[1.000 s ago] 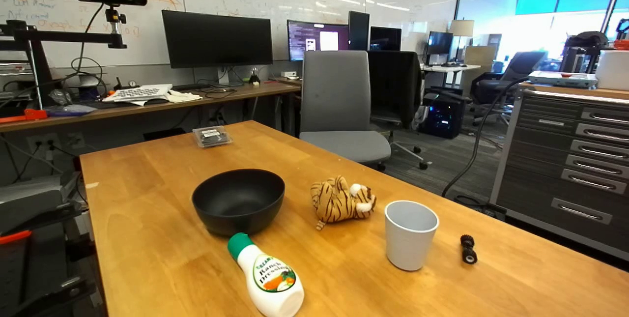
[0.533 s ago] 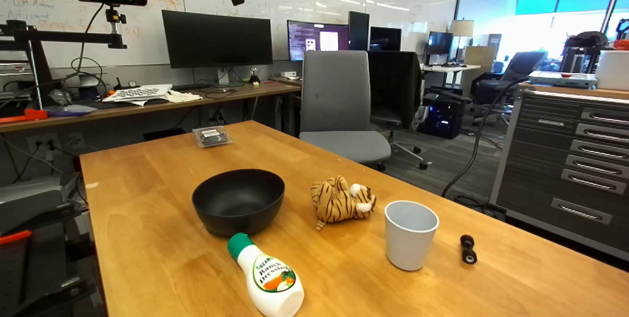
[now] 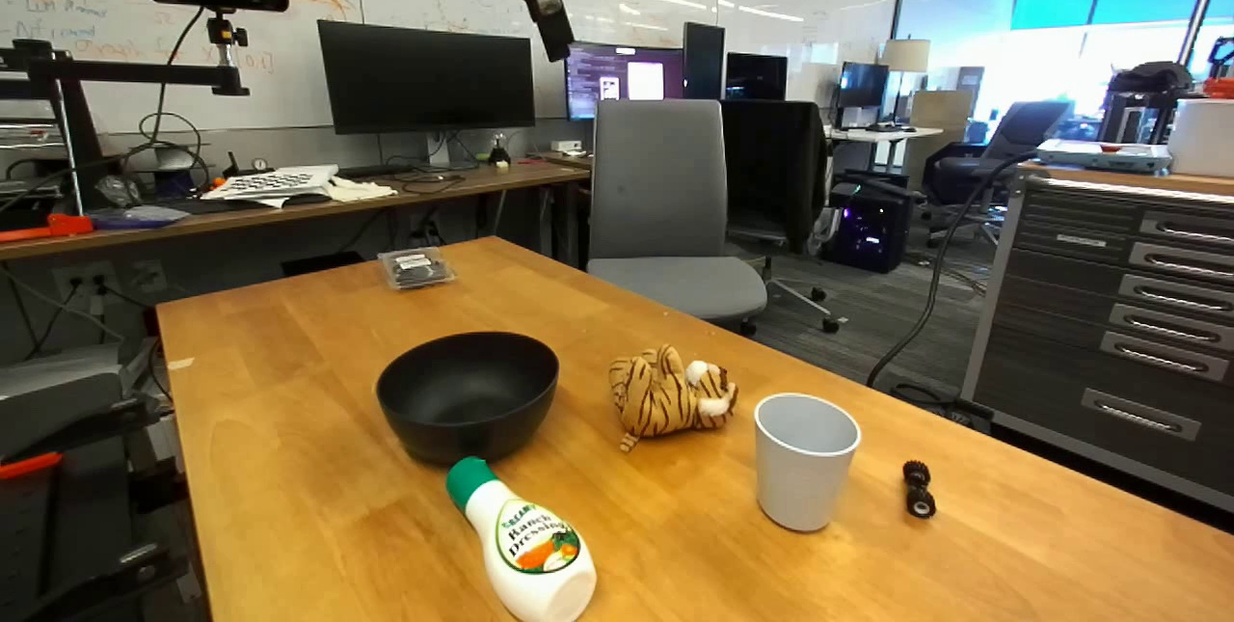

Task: Put the tiger plush in the bowl

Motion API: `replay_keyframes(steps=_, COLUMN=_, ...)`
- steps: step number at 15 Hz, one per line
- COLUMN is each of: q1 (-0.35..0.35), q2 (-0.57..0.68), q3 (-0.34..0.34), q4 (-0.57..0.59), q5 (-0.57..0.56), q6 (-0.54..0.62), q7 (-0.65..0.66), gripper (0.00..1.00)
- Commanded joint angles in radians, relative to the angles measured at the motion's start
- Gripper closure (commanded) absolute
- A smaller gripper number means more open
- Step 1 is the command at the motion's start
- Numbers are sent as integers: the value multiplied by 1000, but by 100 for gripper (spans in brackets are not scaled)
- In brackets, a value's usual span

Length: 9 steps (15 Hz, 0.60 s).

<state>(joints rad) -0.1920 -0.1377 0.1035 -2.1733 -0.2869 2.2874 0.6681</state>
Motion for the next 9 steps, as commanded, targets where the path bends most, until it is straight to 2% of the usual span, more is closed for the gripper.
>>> replay_keyframes(steps=1, q1=16, q2=88, q3=-46, q4=47, q5=-112, q6=77, q7=141, gripper=0)
replay_keyframes(steps=5, q1=33, q2=152, q3=-98, q4=40, q5=-193, q6=118, q7=209, gripper=0)
replay_keyframes(steps=9, q1=52, q2=215, q3=-142, q4=46, q5=-181, q6=141, q7=178, gripper=0)
